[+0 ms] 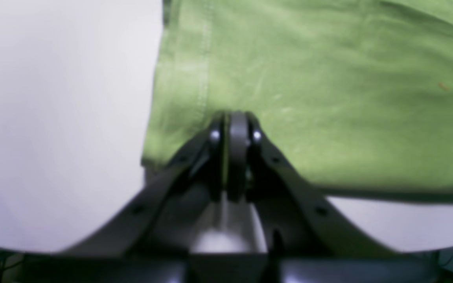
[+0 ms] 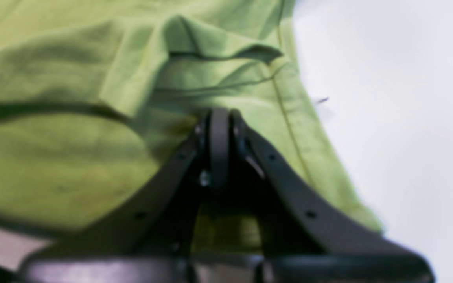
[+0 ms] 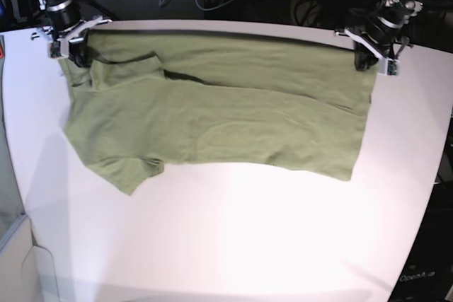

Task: Fold the T-shirt properly
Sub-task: 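Pull the shirt flat with both grippers and release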

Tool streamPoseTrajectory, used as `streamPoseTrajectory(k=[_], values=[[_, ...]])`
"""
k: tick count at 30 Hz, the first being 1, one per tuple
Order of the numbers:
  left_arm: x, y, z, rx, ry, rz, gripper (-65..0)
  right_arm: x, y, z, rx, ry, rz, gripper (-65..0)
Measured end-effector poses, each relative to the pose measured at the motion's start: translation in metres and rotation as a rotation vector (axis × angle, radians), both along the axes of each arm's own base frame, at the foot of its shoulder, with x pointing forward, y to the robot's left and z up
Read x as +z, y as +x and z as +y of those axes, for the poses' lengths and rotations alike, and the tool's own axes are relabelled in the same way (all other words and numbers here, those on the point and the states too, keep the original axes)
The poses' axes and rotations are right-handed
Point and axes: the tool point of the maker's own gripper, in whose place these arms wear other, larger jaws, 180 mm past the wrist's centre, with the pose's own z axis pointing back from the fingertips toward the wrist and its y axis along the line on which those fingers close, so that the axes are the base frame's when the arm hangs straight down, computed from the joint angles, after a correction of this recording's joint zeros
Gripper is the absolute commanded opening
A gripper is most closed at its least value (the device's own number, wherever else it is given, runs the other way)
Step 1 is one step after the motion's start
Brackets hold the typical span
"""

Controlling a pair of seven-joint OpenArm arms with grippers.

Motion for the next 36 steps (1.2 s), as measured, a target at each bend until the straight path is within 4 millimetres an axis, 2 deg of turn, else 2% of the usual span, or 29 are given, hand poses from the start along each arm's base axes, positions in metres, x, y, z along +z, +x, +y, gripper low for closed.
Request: streamPoseTrajectory(k=[4,8,19,23,25,29,31,36], values=[[0.004,-0.008,0.006,-0.008,0.058,0.070,-62.6,0.008,-0.006,0.005,0.032,-0.011,0.017,-63.5],[0.005,-0.005,0.007,-0.015,0.073,0.084,-62.4,0.021,0.007,0.009,0.054,-0.013,-0.030,-63.4],[0.009,0.013,0.016,-0.010,0.131,0.125,-62.3,0.020,0.006,0.009,0.053,-0.014,-0.023,-63.1],[0.012,0.013,0.011,0.007,0.153,0.143,-62.2,0.020,0.006,0.009,0.053,-0.014,-0.024,-63.0],[0.014,0.009,0.009,0.013,0.173,0.168,-58.6,0.020,0.006,0.009,0.052,-0.014,-0.023,-63.0],[0.019,0.003,0.006,0.029,0.195,0.185,-40.4,0.021,0.007,0.009,0.052,-0.014,-0.025,-62.8],[0.022,0.001,0.004,0.033,0.200,0.189,-34.9,0.021,0.008,0.009,0.053,-0.014,-0.026,-62.8],[0.025,0.002,0.000,0.025,0.202,0.199,-34.0,0.031,0.020,0.008,0.067,-0.024,-0.061,-62.8]])
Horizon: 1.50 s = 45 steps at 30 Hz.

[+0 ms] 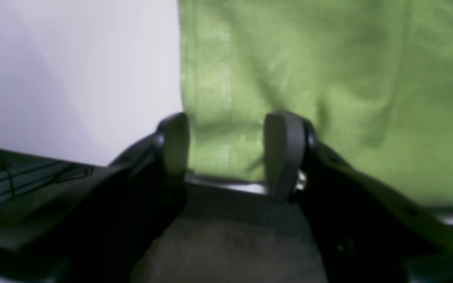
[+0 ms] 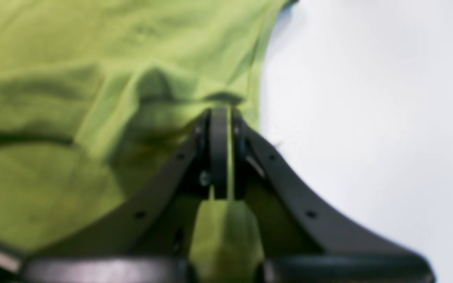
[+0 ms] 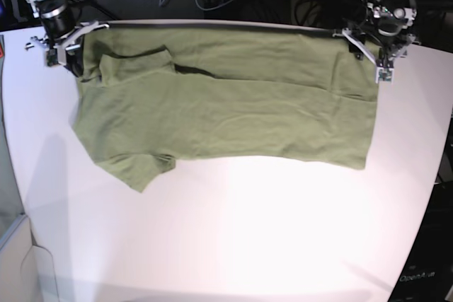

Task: Fold the T-shirt properly
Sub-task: 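Pull the shirt flat with both grippers and release, then move the right gripper to the shirt's sleeve and hem corner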

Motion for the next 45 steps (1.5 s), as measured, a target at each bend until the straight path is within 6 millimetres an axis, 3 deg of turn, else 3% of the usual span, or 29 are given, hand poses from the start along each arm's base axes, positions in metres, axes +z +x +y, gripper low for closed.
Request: streamPoseTrajectory(k=[5,15,23,28,30,32,34,37,41,45], values=[[0.002,0.004,0.000,0.002,0.001,-0.001,-34.0,0.009,0.005,0.005,0.012,0.005,-0.026,-62.8],[0.003,0.005,0.003,-0.001,0.009,-0.004,-33.6,0.018,0.009,-0.013,-0.027,-0.024,-0.051,-62.7],[0.039,0.018,0.004,-0.053,0.072,-0.077,-33.6,0.017,0.008,-0.013,-0.028,-0.023,-0.048,-62.7],[0.041,0.021,0.004,-0.052,0.080,-0.081,-33.6,0.019,0.010,-0.012,-0.025,-0.024,-0.052,-62.7],[0.043,0.023,0.006,-0.046,0.082,-0.089,-33.6,0.032,0.016,-0.014,-0.024,-0.038,-0.064,-62.7],[0.046,0.025,0.014,-0.020,0.089,-0.102,-33.6,0.049,0.030,-0.023,-0.022,-0.088,-0.048,-62.7],[0.052,0.027,0.027,0.019,0.107,-0.120,-33.6,0.070,0.057,-0.030,-0.019,-0.133,-0.051,-62.7],[0.056,0.025,0.039,0.058,0.125,-0.119,-33.6,0.091,0.101,-0.020,0.059,-0.155,-0.033,-62.7],[0.058,0.026,0.041,0.054,0.127,-0.131,-33.6,0.103,0.146,-0.008,0.119,-0.152,0.034,-62.7],[0.057,0.020,0.046,0.058,0.143,-0.112,-33.6,0.105,0.196,-0.020,0.143,-0.168,0.112,-62.5]])
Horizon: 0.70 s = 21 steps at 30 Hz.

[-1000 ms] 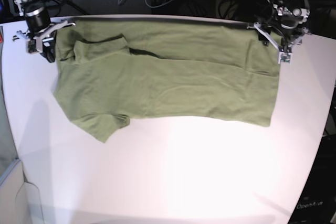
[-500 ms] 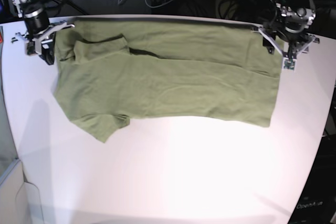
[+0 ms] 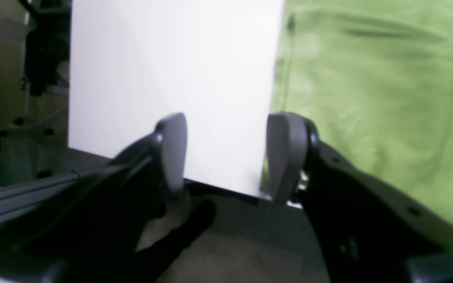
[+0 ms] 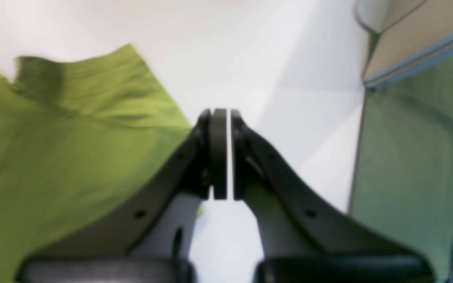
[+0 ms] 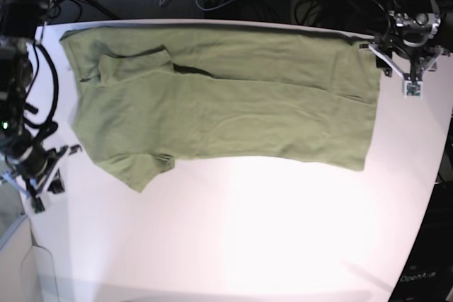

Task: Fold the T-shirt properly
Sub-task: 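Move the right gripper to the shirt's sleeve and hem corner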

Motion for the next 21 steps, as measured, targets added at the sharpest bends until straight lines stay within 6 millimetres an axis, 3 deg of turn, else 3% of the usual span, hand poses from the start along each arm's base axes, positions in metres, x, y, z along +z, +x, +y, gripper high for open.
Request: streamPoseTrajectory(k=[2,5,11,15,21], values=[[0.000,-0.002,0.001,0.008,0.001,0.003,-33.6,-0.006,0.022,0.006,0.045,0.041,0.032,-62.5],[-0.002,-0.011,0.011,0.033,0.043,0.046,-33.6,-0.036,0.039,0.012,0.100,0.056,0.165,-58.8],[-0.001,-0.012,0.013,0.036,0.052,0.050,-33.6,-0.061,0.058,0.032,0.116,0.132,0.266,-35.3],[-0.001,-0.014,0.015,0.045,0.054,0.054,-33.6,-0.078,0.053,0.051,0.124,0.187,0.309,-24.5],[-0.003,-0.015,0.012,0.046,0.046,0.054,-33.6,-0.103,0.045,0.075,0.129,0.269,0.348,-22.2]])
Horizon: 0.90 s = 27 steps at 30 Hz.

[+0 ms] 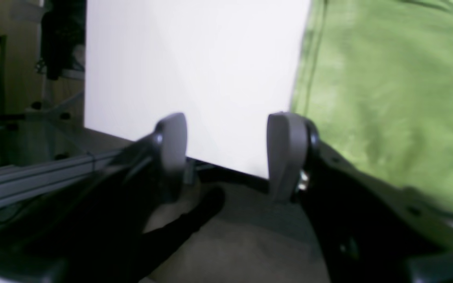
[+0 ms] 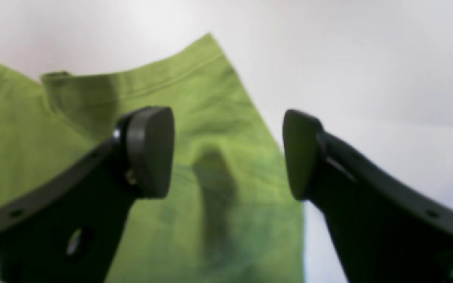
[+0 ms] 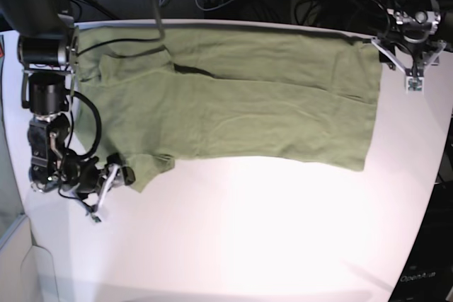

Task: Fold the T-shirt properly
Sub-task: 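Move the right gripper to the shirt's sleeve and hem corner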

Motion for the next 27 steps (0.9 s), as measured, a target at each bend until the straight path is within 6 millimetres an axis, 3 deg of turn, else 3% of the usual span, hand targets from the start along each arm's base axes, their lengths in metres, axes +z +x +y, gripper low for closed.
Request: streamPoseTrajectory(k=[5,12,15,21,27], values=[[0.000,0.000,0.001,0.000,0.003,0.000,-33.6,-0.011,0.001,-0.001,-0.029,0.039,0.014,-22.2],[-0.003,-0.005,0.002,0.013,-0.001,0.032,-33.6,-0.003,0.020,0.002,-0.060,0.095,-0.037,-22.2],[-0.005,-0.011,0.003,0.029,-0.004,0.070,-33.6,-0.008,0.019,0.006,-0.047,0.093,-0.028,-22.2],[-0.001,-0.002,0.004,0.027,-0.002,0.048,-33.6,-0.011,0.020,0.026,-0.011,0.109,-0.043,-22.2],[-0.002,-0.004,0.005,0.029,0.000,0.056,-33.6,-0.010,0.022,0.025,-0.017,0.118,-0.063,-22.2]])
